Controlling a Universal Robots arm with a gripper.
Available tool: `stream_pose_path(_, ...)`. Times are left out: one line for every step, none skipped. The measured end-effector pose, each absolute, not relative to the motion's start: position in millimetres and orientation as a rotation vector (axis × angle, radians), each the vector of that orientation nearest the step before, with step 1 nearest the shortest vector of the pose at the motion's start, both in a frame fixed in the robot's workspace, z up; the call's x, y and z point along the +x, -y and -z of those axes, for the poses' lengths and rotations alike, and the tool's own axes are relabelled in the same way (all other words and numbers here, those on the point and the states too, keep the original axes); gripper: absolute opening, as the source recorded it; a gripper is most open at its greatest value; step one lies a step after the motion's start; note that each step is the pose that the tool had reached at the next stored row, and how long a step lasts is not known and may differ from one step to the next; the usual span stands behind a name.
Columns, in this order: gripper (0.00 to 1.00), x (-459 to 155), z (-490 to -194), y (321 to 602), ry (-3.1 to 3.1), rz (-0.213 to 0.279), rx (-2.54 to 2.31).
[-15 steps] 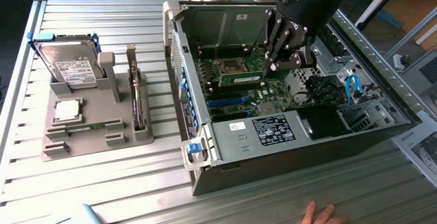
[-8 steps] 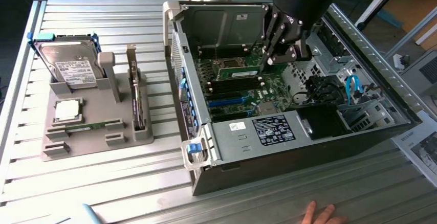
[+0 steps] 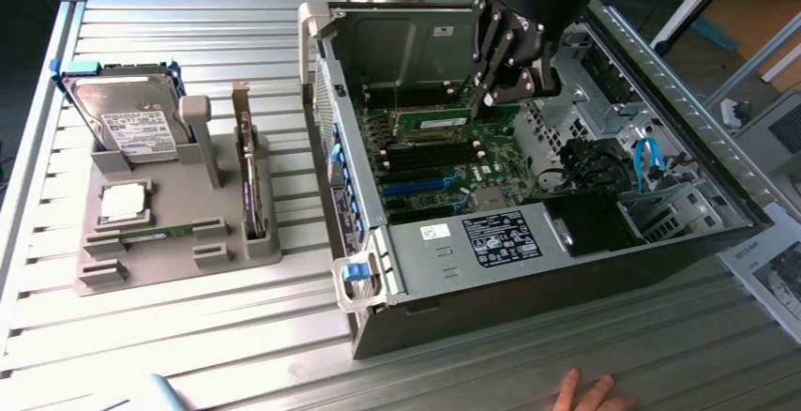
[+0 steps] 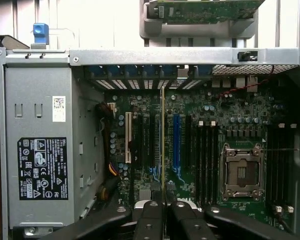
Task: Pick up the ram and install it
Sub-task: 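Pick up the ram and move it above insertion slot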
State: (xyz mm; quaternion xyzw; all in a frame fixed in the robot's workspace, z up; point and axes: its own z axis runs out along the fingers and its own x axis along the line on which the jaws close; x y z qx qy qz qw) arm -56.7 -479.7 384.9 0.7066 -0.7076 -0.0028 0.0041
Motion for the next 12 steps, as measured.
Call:
stream_pose_path(0.12, -56.5, -384.6, 475.8, 2.218, 0.009, 2.214)
stream_pose_path(0.12, -56.3, -384.4, 473.4, 2.217, 0.009, 2.214)
stream_pose_path(0.12, -56.1, -384.3, 471.2, 2.217, 0.009, 2.214)
stream_pose_path(0.12, -55.9, -384.0, 468.4, 2.217, 0.009, 2.214)
stream_pose_path(0.12, -55.6, -383.7, 464.8, 2.217, 0.009, 2.214)
stream_pose_path(0.12, -55.3, -383.3, 459.1, 2.217, 0.009, 2.214)
stream_pose_path(0.12, -55.1, -383.2, 457.1, 2.217, 0.009, 2.214)
stream_pose_path(0.12, -55.0, -383.0, 455.2, 2.217, 0.009, 2.214)
stream_pose_path(0.12, -54.7, -382.7, 452.1, 2.217, 0.009, 2.214)
stream_pose_path(0.12, -54.5, -382.5, 448.7, 2.217, 0.009, 2.214)
stream_pose_path(0.12, -54.3, -382.2, 445.3, 2.217, 0.009, 2.214)
stream_pose_path(0.12, -54.1, -382.1, 442.9, 2.217, 0.009, 2.214)
